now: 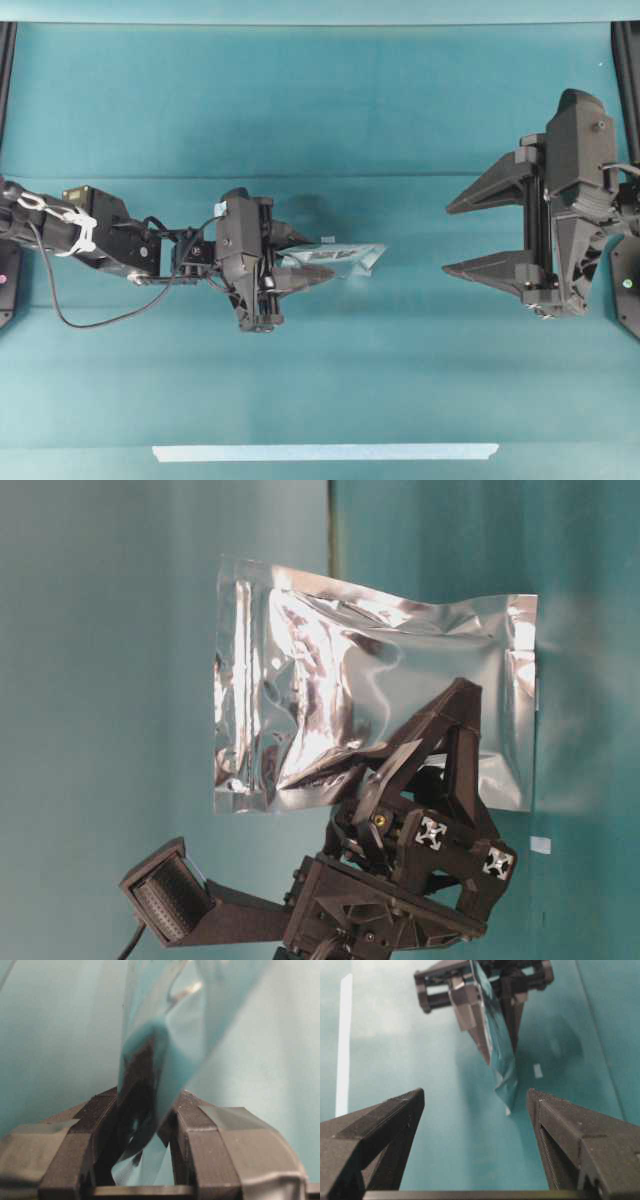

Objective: Hand over the silver zip bag and make it stand upright.

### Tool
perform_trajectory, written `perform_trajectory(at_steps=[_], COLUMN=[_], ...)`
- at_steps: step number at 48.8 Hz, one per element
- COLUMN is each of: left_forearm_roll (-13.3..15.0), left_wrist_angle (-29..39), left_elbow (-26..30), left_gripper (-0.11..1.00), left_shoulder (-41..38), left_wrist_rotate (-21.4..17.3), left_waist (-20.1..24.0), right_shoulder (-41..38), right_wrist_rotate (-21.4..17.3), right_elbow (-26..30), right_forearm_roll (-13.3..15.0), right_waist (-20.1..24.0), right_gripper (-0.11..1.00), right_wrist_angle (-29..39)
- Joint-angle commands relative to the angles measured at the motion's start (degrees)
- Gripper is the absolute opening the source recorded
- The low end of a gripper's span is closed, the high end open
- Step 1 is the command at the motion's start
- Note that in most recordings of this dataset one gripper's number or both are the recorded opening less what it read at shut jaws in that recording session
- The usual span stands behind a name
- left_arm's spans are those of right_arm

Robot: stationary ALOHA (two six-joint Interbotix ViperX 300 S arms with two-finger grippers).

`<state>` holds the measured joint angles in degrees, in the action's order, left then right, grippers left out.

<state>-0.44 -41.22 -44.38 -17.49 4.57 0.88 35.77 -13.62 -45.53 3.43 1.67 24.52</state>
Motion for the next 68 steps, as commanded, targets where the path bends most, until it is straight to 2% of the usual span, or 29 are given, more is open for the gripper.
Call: perform_trajectory(at_steps=[1, 68], left_forearm_roll=[-0.2, -0.2], left_wrist_angle=[-0.2, 1.2], left_elbow=[0.5, 1.3], left_gripper=[0.29, 0.29], left_shoulder=[0.6, 0.4], left_wrist_rotate=[0.1, 0.0], left_waist=[-0.4, -0.4], right_shoulder=[0.4, 0.4], right_wrist_rotate=[-0.5, -0.6], right_elbow=[0.4, 0.4], right_forearm_roll=[-0.1, -0.1], right_waist=[-0.1, -0.1], right_gripper=[0.88, 0.88], right_wrist_angle=[-0.3, 0.1])
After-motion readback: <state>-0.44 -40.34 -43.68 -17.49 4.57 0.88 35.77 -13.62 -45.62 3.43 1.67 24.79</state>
